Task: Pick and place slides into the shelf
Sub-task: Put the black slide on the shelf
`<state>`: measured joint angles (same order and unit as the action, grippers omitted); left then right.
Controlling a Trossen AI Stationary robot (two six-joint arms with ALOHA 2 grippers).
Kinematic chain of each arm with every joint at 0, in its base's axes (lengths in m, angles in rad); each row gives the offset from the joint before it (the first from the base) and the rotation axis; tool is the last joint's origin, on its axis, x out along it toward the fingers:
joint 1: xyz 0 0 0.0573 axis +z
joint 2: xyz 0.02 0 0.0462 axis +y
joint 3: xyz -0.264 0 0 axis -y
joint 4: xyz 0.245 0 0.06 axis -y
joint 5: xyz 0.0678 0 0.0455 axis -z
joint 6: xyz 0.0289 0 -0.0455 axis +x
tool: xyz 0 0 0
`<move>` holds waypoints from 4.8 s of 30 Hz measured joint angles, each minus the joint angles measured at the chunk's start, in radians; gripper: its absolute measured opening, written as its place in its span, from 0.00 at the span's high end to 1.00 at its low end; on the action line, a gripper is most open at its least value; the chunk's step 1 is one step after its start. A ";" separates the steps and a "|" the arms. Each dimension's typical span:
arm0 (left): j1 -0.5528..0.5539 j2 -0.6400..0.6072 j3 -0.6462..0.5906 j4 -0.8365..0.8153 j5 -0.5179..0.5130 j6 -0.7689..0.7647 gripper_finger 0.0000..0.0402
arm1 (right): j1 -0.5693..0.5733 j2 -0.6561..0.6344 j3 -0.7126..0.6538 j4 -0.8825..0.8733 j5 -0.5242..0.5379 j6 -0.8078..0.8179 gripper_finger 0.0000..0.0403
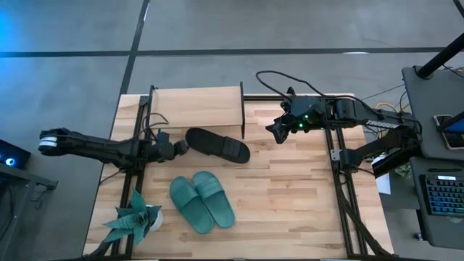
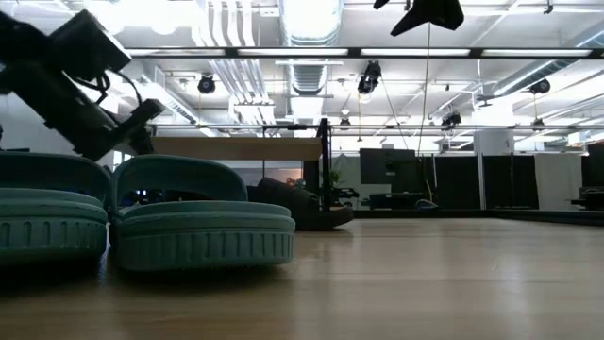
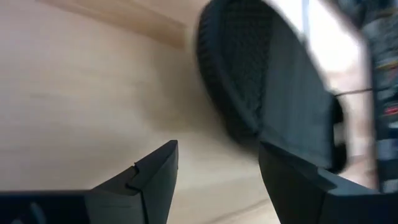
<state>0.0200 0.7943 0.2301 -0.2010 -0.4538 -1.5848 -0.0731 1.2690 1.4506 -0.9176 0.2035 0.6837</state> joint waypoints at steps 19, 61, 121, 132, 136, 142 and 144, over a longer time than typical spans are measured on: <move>0.015 0.145 -0.123 0.384 -0.193 0.003 0.48 | -0.008 0.000 0.000 0.004 0.037 0.004 0.37; -0.129 0.145 0.410 0.388 0.105 0.849 0.92 | -0.008 -0.018 -0.001 -0.051 0.034 -0.022 0.43; -0.261 0.752 1.459 -0.920 -0.512 1.740 0.92 | -0.009 -0.057 -0.001 -0.160 0.067 -0.103 0.44; -0.302 0.691 1.447 -0.842 -0.754 1.781 0.92 | -0.009 -0.057 -0.001 -0.138 0.051 -0.172 0.44; -0.259 0.700 1.407 -0.834 -0.756 1.805 0.92 | -0.009 -0.058 -0.001 -0.137 0.060 -0.179 0.44; -0.171 0.728 1.291 -0.826 -0.761 1.716 0.92 | -0.009 -0.057 -0.001 -0.137 0.060 -0.180 0.44; -0.141 0.732 1.254 -0.825 -0.772 1.636 0.91 | -0.009 -0.057 -0.001 -0.137 0.060 -0.179 0.44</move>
<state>-0.1215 1.5261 1.4843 -1.0261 -1.2256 0.0512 -0.0822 1.2118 1.4498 -1.0542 0.2633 0.5045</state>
